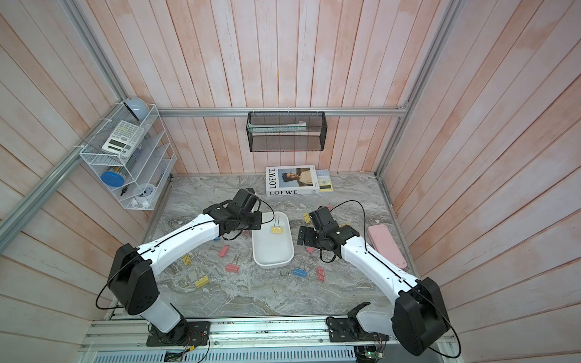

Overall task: Take out the binder clips from the storage box
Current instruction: Pick up the binder clip from the storage box.

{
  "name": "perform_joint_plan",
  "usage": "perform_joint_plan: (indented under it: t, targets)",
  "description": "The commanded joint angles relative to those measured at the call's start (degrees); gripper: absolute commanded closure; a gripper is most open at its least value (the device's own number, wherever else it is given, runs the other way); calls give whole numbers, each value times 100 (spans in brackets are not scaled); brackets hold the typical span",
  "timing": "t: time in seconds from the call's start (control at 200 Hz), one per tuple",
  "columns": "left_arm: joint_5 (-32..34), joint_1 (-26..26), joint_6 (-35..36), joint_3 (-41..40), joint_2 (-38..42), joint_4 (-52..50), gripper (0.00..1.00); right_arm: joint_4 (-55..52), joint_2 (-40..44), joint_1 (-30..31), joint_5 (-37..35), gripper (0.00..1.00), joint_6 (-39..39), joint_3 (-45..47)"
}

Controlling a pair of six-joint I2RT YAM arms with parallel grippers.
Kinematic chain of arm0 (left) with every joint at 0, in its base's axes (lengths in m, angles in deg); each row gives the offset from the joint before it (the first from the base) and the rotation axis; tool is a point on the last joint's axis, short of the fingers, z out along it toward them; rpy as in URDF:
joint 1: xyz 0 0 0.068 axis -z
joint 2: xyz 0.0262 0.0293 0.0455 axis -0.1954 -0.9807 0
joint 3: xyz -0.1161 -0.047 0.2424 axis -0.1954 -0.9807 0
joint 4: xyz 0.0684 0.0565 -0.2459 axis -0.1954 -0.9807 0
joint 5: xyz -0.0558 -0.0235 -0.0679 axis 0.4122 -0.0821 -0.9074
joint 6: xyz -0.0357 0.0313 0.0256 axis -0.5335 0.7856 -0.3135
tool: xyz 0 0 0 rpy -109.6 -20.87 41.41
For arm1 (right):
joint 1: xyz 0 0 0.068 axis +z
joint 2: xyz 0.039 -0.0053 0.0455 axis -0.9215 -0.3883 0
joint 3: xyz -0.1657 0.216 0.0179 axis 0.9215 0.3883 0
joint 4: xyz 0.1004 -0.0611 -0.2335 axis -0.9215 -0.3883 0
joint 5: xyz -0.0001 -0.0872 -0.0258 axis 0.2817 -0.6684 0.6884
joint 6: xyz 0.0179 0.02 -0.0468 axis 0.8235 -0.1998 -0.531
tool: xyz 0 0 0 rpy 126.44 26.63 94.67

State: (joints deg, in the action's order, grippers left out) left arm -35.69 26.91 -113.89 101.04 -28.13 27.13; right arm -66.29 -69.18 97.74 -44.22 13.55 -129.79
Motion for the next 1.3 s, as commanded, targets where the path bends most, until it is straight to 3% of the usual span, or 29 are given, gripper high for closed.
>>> perform_joint_plan:
  t: [0.0,0.09,0.215,0.415,0.72,1.295]
  targets:
    - [42,42,-255,-75,-104,277,85,47,-15,-9,85,2,-61,-193]
    - [44,88,-353,58,-429,475,69,-20,54,-9,31,2,-69,-179]
    - [-31,129,-401,374,-1031,769,60,-136,224,-9,-55,2,-66,-93]
    - [-10,177,-346,998,-1947,923,60,-370,653,-18,-305,2,-116,117]
    - [154,193,-257,1664,-2694,727,64,-626,1015,-172,-443,2,-166,307]
    - [307,199,-216,1765,-2934,612,77,-567,917,-427,-197,2,-342,281]
